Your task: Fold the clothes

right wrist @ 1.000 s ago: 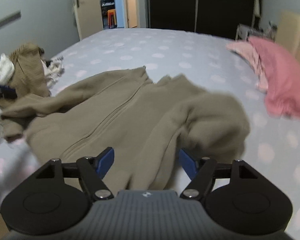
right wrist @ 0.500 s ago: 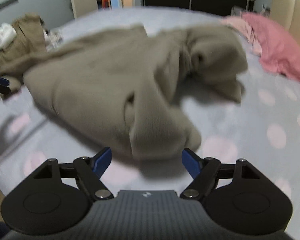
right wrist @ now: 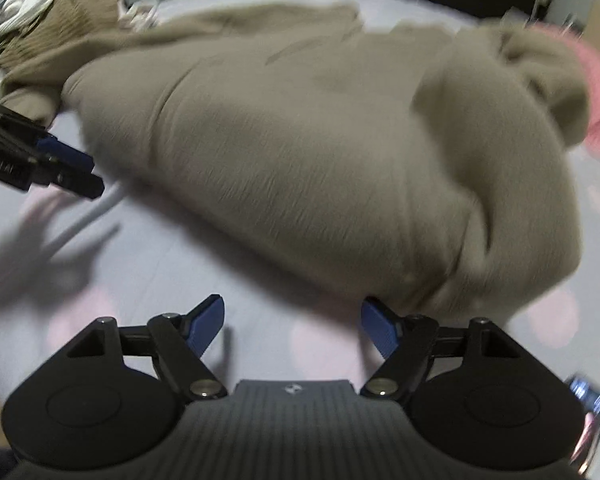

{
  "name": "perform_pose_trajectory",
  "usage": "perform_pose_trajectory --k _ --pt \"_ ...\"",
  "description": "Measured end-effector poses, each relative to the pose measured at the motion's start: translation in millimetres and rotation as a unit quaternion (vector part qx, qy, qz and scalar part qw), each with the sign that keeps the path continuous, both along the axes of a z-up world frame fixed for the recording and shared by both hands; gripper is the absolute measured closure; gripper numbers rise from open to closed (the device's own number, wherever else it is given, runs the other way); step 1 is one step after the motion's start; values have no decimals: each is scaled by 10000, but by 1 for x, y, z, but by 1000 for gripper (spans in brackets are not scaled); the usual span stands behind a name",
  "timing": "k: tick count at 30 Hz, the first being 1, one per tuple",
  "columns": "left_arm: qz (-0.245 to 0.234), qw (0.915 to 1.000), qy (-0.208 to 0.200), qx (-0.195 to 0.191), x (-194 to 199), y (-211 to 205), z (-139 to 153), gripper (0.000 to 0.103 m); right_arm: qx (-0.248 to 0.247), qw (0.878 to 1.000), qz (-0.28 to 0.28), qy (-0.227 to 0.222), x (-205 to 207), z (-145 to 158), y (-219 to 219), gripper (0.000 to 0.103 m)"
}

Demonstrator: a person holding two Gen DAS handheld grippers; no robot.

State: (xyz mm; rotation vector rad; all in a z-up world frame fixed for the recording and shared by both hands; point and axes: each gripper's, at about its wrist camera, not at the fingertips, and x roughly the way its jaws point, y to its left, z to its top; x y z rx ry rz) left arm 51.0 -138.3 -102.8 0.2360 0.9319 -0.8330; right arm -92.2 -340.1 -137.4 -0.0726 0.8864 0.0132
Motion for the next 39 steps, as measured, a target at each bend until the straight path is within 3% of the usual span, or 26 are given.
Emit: perform_pose_trajectory --k 3,8,15,20,26,29,32,35,37,39 --pt "18 9995 -292 -102 5 -6 11 57 -250 9983 -148 -500 3 10 -1 33" --pt "156 9971 -681 -309 23 -15 33 64 -512 9931 -338 -999 12 24 -2 33" --pt "213 9928 -1103 -414 58 -44 72 70 -1015 9862 -441 -1235 23 34 -4 32" --pt "221 9921 -1230 -117 94 -81 73 70 -1155 9821 -887 -1194 22 35 -32 28" --pt "229 9937 -1070 224 128 -112 64 70 -688 9867 -1221 -818 44 41 -91 25" --pt "230 9941 -973 421 143 -120 52 70 -175 9883 -1426 -517 64 39 -123 21" --pt "240 9952 -742 585 156 -123 40 70 870 9783 -1875 -110 81 27 -159 19" --pt "178 9972 -651 331 155 -111 47 70 1811 9580 -2222 112 86 17 -188 20" --pt "53 9980 -599 178 151 -97 59 66 2073 9509 -2296 83 85 19 -196 20" --pt "-73 9976 -673 104 144 -79 74 59 1963 9566 -2156 15 84 24 -194 21"
